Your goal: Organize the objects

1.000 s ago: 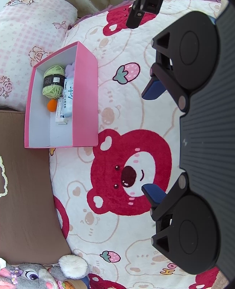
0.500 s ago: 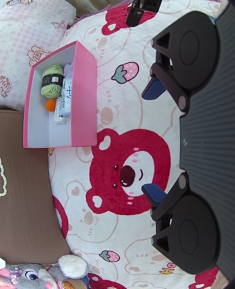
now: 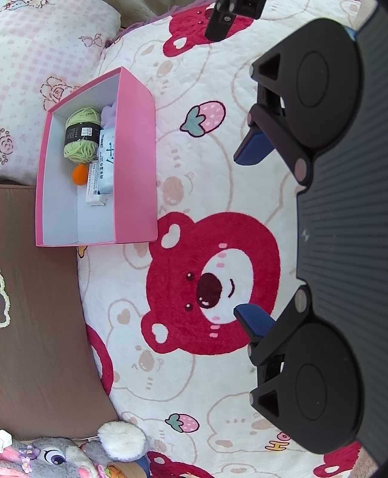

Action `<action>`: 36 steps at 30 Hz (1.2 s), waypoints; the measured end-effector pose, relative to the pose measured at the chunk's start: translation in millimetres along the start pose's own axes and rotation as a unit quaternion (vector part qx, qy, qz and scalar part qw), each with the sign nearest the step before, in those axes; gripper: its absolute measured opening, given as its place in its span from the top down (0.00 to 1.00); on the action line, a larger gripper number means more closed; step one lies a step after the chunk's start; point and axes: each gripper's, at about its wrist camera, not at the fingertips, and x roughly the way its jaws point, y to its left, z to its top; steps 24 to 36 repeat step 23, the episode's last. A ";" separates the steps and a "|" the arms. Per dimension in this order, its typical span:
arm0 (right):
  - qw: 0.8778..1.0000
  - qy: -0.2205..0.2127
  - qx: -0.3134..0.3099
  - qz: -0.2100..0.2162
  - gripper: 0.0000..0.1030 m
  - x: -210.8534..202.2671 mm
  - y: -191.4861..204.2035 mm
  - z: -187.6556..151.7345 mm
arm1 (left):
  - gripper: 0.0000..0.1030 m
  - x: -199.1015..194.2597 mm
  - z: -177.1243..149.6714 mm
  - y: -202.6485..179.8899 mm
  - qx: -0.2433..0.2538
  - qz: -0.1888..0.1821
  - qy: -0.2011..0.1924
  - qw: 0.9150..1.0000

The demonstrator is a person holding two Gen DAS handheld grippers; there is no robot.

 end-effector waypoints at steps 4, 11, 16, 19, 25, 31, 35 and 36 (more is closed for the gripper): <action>1.000 0.001 -0.002 0.001 0.06 -0.2 0.1 0.4 | 0.02 0.4 0.1 -0.3 -0.002 -0.011 0.004 1.000; 1.000 0.004 -0.005 -0.001 0.06 0.6 0.6 1.0 | 0.02 0.4 0.5 -3.8 0.007 -0.011 0.001 1.000; 1.000 0.006 -0.006 -0.002 0.06 1.0 0.8 1.2 | 0.02 0.4 0.9 -3.6 0.007 -0.009 0.002 1.000; 1.000 0.005 -0.006 -0.003 0.06 1.6 1.0 1.7 | 0.02 0.4 1.3 -2.7 0.007 -0.010 0.002 1.000; 1.000 0.005 -0.007 -0.003 0.06 1.9 0.6 1.9 | 0.02 0.6 1.6 -2.3 0.007 -0.010 0.002 1.000; 1.000 0.005 -0.007 -0.003 0.06 1.9 0.6 1.9 | 0.02 0.6 1.6 -2.3 0.007 -0.010 0.002 1.000; 1.000 0.005 -0.007 -0.003 0.06 1.9 0.6 1.9 | 0.02 0.6 1.6 -2.3 0.007 -0.010 0.002 1.000; 1.000 0.005 -0.007 -0.003 0.06 1.9 0.6 1.9 | 0.02 0.6 1.6 -2.3 0.007 -0.010 0.002 1.000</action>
